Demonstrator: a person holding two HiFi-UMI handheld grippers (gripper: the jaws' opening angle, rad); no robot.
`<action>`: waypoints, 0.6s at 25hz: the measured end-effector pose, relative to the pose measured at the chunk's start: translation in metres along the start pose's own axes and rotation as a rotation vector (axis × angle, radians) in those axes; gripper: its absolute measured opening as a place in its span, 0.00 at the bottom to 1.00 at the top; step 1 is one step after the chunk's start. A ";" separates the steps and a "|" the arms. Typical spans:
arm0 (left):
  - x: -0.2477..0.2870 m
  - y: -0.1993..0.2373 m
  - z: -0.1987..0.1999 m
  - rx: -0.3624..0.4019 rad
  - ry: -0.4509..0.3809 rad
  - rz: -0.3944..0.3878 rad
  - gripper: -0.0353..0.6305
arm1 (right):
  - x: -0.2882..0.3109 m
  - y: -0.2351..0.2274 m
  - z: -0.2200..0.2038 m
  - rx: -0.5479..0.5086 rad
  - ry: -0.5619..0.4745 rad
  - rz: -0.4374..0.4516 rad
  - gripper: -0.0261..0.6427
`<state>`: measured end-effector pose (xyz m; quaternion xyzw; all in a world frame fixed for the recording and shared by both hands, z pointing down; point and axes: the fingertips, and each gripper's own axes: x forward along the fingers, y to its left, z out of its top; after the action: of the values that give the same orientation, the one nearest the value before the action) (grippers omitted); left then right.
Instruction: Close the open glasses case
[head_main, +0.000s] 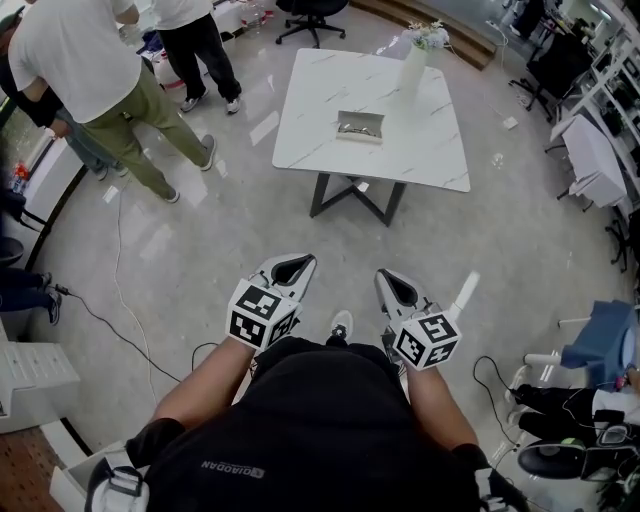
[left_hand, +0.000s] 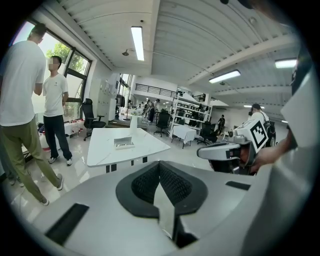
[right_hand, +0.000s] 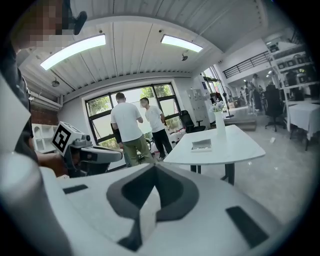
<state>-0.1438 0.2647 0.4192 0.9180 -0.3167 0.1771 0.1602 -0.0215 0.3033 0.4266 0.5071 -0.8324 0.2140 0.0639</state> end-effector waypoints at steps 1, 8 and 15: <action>0.005 0.001 0.003 0.000 0.001 0.004 0.06 | 0.003 -0.004 0.001 0.000 0.003 0.008 0.04; 0.035 0.007 0.012 -0.060 0.015 0.028 0.06 | 0.018 -0.038 0.013 0.015 0.018 0.043 0.04; 0.058 0.008 0.027 -0.064 0.012 0.058 0.06 | 0.024 -0.065 0.024 0.015 0.017 0.072 0.04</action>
<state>-0.1000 0.2172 0.4220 0.9017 -0.3479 0.1767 0.1862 0.0257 0.2476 0.4314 0.4753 -0.8481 0.2266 0.0597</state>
